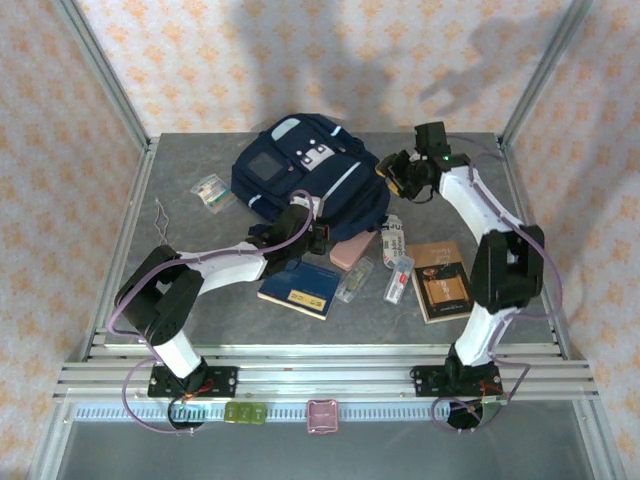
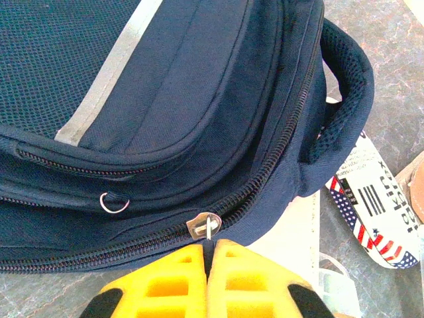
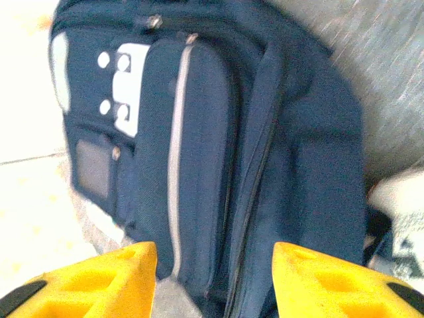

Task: Pack the student bag

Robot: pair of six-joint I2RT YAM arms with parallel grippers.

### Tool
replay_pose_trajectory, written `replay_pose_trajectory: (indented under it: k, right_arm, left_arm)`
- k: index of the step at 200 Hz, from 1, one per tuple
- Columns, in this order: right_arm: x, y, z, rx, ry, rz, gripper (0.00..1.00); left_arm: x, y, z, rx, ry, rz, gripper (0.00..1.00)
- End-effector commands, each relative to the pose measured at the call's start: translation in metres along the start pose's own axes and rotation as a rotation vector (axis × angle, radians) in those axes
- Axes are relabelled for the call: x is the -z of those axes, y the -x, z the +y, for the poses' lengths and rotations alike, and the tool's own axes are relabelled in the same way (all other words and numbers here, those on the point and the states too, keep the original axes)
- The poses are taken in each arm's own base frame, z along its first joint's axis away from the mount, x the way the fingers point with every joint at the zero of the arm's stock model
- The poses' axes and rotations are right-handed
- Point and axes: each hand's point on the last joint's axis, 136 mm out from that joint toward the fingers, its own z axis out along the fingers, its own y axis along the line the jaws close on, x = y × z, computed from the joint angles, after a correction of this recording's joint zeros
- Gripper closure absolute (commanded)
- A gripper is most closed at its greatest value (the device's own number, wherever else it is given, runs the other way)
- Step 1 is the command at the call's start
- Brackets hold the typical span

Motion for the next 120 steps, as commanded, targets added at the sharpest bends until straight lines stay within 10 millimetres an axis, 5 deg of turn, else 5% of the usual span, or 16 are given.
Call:
replay_pose_trajectory:
  k: [1,28,50,120]
  right_arm:
    - [-0.007,-0.048,0.015,0.012,0.072,0.105,0.51]
    - [-0.027,-0.098,0.006,0.006,0.048,0.206,0.51]
    - [-0.045,-0.118,-0.002,-0.007,0.023,0.242,0.51]
    - [-0.104,-0.115,-0.011,-0.063,-0.032,0.261,0.56]
  left_arm:
    - [0.003,0.022,-0.016,-0.008,-0.047,-0.052,1.0]
    - [0.008,0.026,-0.019,-0.008,-0.058,-0.063,1.0]
    - [0.011,0.027,-0.021,-0.007,-0.069,-0.066,1.0]
    - [0.017,0.011,-0.022,-0.006,-0.081,-0.05,1.0]
